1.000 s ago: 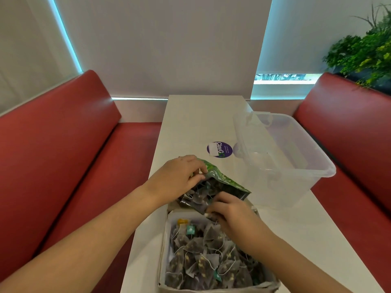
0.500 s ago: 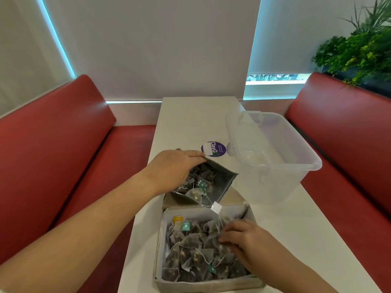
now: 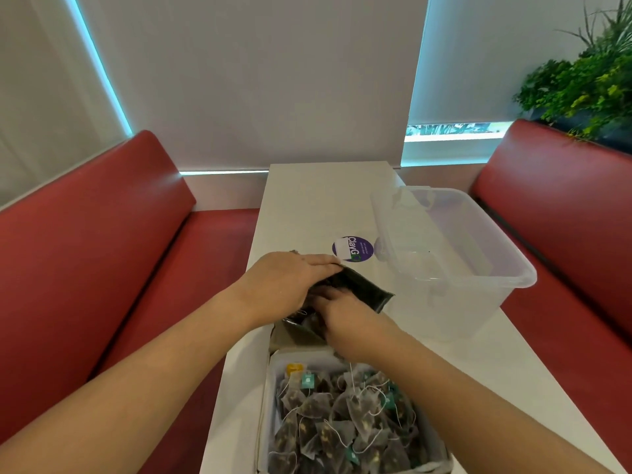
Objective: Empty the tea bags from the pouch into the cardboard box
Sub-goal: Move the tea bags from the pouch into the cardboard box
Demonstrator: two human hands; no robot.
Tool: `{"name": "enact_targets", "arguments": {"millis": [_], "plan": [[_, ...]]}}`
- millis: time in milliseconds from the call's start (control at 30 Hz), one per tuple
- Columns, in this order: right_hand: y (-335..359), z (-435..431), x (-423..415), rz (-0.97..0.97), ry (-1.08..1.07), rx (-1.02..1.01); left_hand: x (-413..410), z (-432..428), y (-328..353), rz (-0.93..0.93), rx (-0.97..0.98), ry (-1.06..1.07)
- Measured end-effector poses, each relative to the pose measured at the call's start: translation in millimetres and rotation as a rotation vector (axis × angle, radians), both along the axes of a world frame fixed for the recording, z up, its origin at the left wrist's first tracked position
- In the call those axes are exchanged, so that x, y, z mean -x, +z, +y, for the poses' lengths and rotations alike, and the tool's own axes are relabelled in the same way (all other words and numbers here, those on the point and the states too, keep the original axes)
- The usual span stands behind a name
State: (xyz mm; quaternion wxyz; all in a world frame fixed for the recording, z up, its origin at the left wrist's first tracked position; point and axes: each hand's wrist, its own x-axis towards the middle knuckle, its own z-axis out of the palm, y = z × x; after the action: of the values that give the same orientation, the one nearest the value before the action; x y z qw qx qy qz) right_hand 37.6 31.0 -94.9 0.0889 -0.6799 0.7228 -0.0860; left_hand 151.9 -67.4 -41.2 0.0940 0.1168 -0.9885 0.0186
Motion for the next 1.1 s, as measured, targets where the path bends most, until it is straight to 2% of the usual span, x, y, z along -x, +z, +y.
{"name": "enact_targets", "arguments": {"millis": [100,167,267,333,400,467,700,833,1100], "plan": [[1.2,-28.1,-5.7,0.122,0.031,-0.363,-2.4,-5.7,-2.8,0.009,0.002,0.026],[-0.1,-36.7,-9.9,0.23,0.096,-0.473,-5.5,-11.0,-6.2,0.015,-0.008,0.025],[-8.1,-43.9,-13.3,0.377,0.074,-0.601,-10.7,-13.2,-10.4,0.025,-0.031,0.008],[-12.5,-30.9,-12.6,0.296,0.038,-0.528,-12.3,-11.7,-10.5,0.029,-0.033,0.006],[-12.9,-6.1,-9.9,0.133,0.009,-0.202,-11.9,-9.1,-9.2,0.027,-0.018,0.004],[-11.2,20.6,-6.1,0.06,0.013,-0.015,-10.5,-6.5,-8.5,0.018,-0.005,0.0],[1.8,74.1,1.3,-0.18,0.035,0.274,-7.0,1.7,-10.1,0.008,0.017,0.002],[4.0,99.6,4.4,-0.218,0.059,0.228,-3.4,2.8,-10.5,0.017,0.03,0.004],[-21.5,132.3,7.9,-0.159,0.084,0.149,-2.8,1.7,-11.4,0.021,0.044,0.004]]}}
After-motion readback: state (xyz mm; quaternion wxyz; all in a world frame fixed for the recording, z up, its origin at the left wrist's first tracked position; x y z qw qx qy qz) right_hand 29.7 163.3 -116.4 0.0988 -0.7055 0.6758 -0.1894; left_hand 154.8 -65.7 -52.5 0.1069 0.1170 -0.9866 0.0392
